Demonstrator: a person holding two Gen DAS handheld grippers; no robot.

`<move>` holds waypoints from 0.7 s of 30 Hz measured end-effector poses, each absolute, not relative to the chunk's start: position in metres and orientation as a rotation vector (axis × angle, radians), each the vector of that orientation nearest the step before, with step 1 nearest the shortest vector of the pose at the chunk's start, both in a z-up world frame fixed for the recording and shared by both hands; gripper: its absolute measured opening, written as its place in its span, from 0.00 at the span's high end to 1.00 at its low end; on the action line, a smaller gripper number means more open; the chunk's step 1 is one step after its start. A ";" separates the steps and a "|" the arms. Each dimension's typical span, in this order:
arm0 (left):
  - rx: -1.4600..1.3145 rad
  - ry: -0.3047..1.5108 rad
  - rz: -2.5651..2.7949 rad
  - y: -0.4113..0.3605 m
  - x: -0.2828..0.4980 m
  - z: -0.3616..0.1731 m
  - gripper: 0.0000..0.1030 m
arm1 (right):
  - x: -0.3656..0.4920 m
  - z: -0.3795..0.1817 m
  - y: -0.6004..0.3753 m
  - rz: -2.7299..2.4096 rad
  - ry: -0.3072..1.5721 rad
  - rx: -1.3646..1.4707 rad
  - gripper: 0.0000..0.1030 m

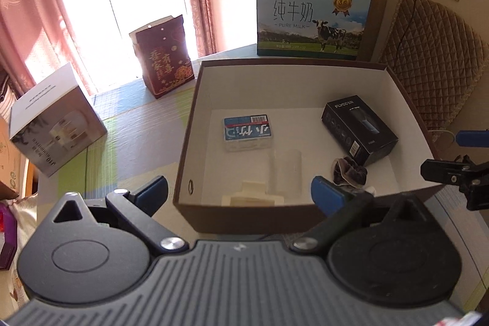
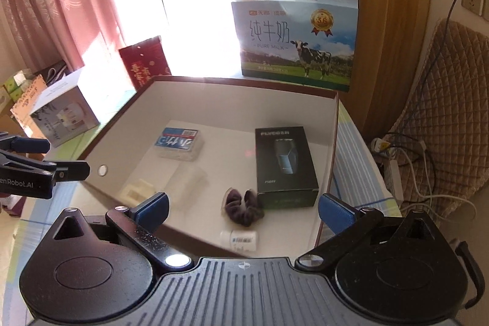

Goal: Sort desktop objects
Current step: 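Withdraw both tools from the box back over the table items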

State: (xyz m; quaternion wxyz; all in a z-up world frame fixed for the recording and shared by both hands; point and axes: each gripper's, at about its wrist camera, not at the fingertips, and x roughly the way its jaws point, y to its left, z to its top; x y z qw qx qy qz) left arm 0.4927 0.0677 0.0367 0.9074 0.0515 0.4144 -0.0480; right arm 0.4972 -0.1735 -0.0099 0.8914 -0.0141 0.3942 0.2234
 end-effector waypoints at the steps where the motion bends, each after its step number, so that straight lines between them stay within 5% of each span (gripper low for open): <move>1: 0.102 0.852 -0.098 0.068 0.487 0.040 0.04 | 0.492 -0.007 -0.174 0.466 0.815 -0.030 0.02; 21: 0.080 0.794 -0.085 0.061 0.389 0.074 0.04 | 0.407 0.024 -0.189 0.492 0.747 -0.055 0.02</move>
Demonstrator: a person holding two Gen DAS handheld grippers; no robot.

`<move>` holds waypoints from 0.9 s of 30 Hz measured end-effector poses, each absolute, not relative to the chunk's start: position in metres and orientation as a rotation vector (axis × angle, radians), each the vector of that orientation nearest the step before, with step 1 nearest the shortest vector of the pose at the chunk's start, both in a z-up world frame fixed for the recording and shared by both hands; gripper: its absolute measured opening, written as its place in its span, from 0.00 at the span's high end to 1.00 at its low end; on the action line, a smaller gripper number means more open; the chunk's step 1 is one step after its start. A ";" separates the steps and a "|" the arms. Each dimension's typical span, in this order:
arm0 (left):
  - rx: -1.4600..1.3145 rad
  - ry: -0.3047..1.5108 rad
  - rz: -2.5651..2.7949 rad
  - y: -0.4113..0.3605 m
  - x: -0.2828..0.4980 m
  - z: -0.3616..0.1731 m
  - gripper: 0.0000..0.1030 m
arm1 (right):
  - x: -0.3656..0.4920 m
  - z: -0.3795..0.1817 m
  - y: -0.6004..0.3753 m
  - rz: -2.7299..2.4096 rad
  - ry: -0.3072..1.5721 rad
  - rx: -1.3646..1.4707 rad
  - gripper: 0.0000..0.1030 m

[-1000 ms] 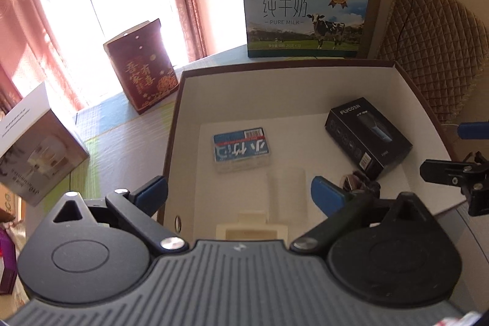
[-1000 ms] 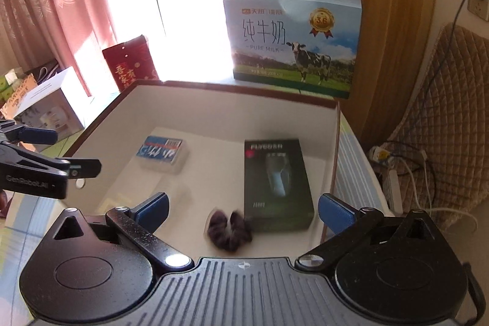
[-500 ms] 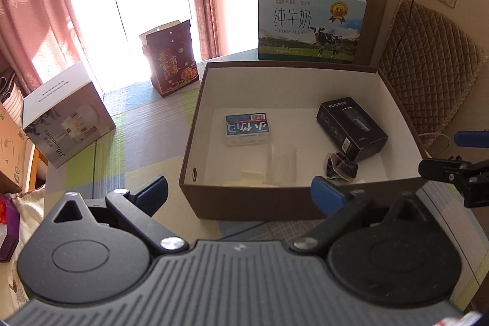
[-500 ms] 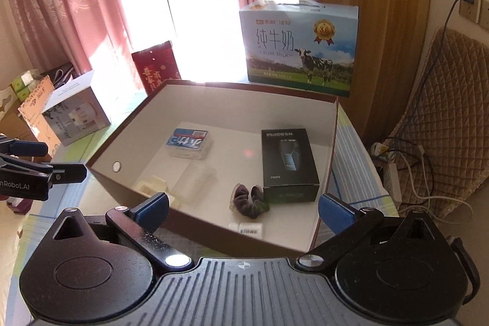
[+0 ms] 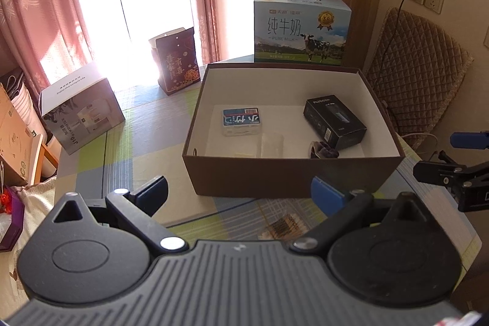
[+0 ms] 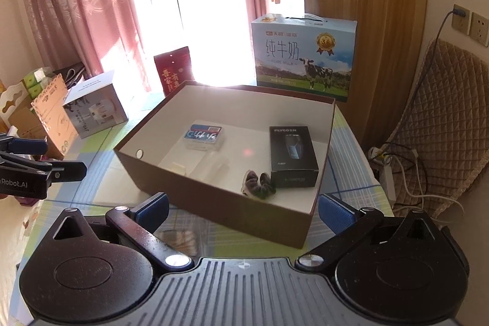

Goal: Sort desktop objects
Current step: 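Withdraw both tools from the box back over the table items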

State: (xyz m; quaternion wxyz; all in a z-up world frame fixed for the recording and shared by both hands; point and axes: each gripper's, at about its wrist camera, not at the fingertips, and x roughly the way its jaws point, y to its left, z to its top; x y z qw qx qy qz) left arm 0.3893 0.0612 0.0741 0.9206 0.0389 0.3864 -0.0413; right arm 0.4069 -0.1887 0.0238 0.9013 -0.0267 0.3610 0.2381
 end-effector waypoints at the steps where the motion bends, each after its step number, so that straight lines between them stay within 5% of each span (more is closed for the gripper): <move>1: 0.081 0.795 -0.088 0.060 0.386 0.074 0.04 | 0.403 0.024 -0.190 0.493 0.743 -0.061 0.02; 27: 0.074 0.890 -0.062 0.061 0.312 0.048 0.04 | 0.338 0.003 -0.209 0.538 0.802 -0.113 0.02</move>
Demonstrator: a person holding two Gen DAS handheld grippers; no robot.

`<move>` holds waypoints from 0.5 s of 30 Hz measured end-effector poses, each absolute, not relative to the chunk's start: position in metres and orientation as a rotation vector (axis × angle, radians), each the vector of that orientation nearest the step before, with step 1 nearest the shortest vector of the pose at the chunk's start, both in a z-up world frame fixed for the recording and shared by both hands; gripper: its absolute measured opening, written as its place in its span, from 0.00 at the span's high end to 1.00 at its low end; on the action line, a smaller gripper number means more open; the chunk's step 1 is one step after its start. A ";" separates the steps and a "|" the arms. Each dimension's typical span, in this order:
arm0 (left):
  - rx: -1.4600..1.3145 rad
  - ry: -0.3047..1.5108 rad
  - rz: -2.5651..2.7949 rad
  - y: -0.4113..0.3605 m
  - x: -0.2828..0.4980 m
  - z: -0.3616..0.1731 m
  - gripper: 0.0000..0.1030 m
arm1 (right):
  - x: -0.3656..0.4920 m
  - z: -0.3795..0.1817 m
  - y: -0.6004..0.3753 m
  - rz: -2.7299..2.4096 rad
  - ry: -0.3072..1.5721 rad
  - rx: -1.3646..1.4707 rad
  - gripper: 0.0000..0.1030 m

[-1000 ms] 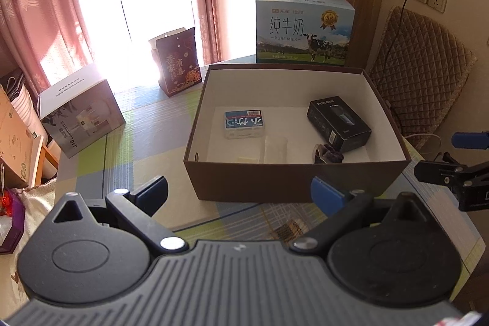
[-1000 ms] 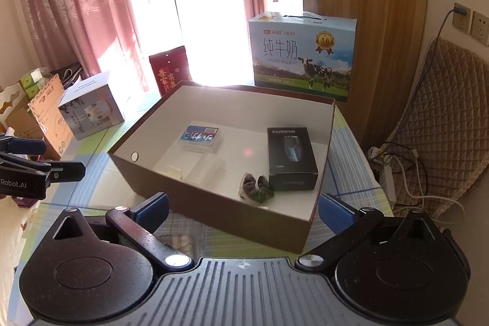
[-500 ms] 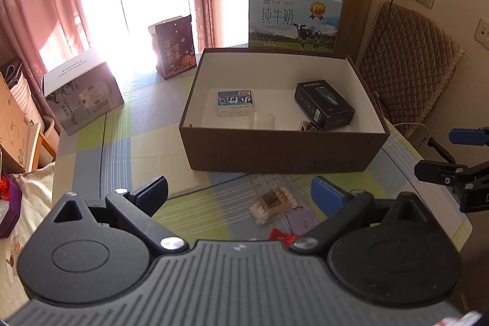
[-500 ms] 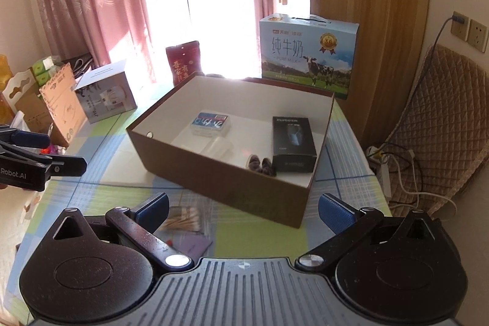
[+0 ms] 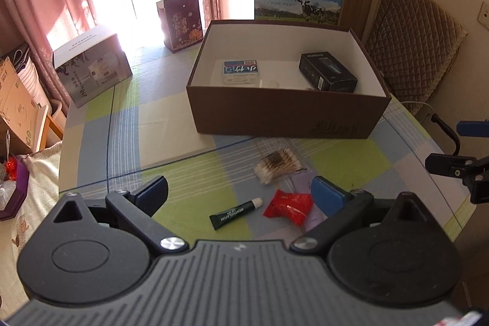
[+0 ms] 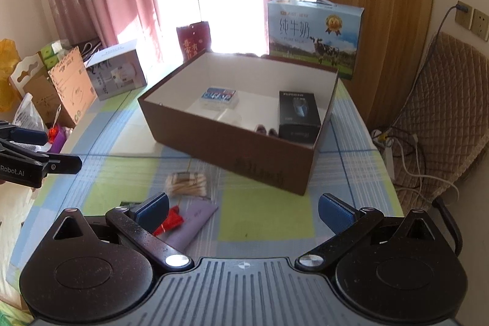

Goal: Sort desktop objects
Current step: 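Withdraw both tools from the box back over the table items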

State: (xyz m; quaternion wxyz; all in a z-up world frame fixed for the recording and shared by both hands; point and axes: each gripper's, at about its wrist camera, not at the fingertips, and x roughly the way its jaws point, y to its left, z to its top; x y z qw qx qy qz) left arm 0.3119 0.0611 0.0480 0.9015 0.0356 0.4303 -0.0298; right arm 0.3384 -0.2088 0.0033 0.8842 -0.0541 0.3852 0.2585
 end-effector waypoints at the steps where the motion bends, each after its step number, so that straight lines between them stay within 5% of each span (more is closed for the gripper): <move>1: 0.072 0.896 -0.062 0.061 0.311 0.046 0.04 | 0.338 0.002 -0.209 0.539 0.807 -0.113 0.02; 15: 0.050 1.008 -0.056 0.063 0.296 0.015 0.04 | 0.328 -0.023 -0.195 0.590 0.913 -0.137 0.02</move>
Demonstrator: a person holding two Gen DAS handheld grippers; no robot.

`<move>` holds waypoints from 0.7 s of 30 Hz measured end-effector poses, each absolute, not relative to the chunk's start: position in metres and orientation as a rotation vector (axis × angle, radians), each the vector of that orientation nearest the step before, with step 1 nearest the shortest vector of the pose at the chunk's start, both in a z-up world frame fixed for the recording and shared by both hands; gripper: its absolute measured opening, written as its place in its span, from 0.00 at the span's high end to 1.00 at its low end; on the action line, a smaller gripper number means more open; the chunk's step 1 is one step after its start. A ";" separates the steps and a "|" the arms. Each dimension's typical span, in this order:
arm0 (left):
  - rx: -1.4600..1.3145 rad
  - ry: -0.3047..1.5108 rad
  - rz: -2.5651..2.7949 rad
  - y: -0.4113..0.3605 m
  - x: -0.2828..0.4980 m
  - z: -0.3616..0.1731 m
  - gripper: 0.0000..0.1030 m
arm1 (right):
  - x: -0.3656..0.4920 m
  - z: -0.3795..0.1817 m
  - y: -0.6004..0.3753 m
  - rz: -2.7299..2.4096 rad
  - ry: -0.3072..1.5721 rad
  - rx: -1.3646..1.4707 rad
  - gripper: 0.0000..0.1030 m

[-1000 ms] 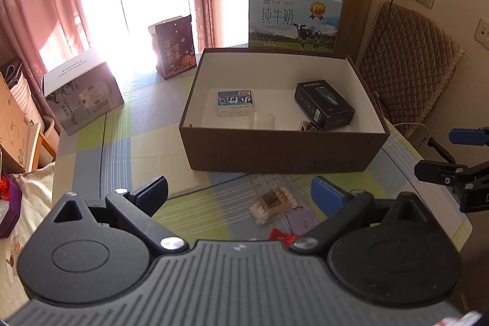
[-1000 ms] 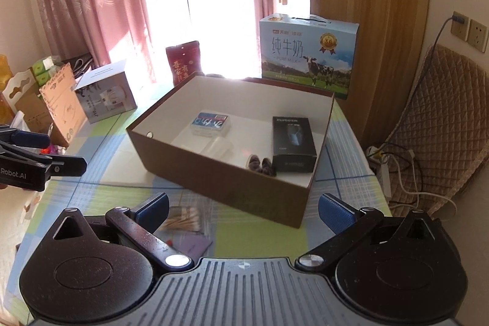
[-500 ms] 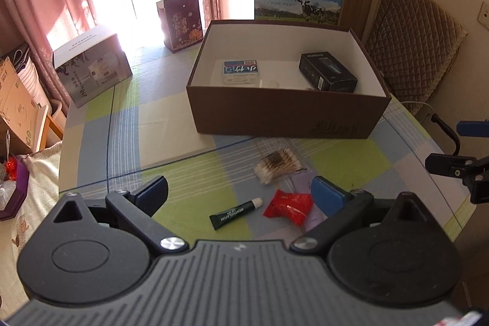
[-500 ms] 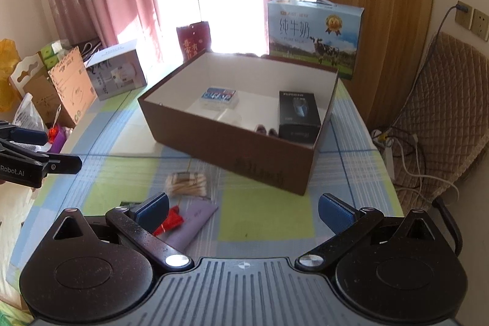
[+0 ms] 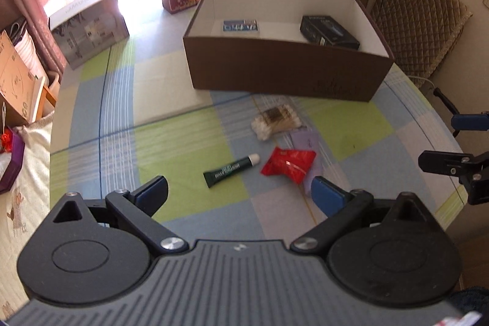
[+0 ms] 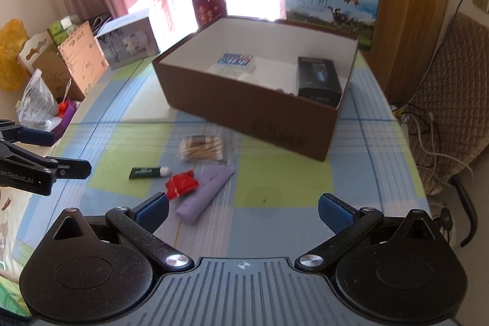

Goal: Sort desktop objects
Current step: 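Withdraw both tools from the box back over the table items, then move the left tool toward the green lip balm while the right tool approaches the purple tube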

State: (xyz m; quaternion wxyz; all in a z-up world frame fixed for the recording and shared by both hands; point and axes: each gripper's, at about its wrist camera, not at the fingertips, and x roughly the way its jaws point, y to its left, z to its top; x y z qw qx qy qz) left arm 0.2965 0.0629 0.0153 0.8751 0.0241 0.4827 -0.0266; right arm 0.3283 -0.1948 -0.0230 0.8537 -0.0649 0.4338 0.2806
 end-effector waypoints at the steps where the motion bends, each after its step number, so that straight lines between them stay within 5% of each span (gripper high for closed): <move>1: 0.050 1.015 -0.055 0.063 0.296 0.013 0.04 | 0.328 -0.024 -0.193 0.595 0.919 -0.138 0.02; 21: 0.068 1.087 -0.055 0.057 0.298 -0.013 0.04 | 0.323 -0.047 -0.168 0.653 1.017 -0.146 0.02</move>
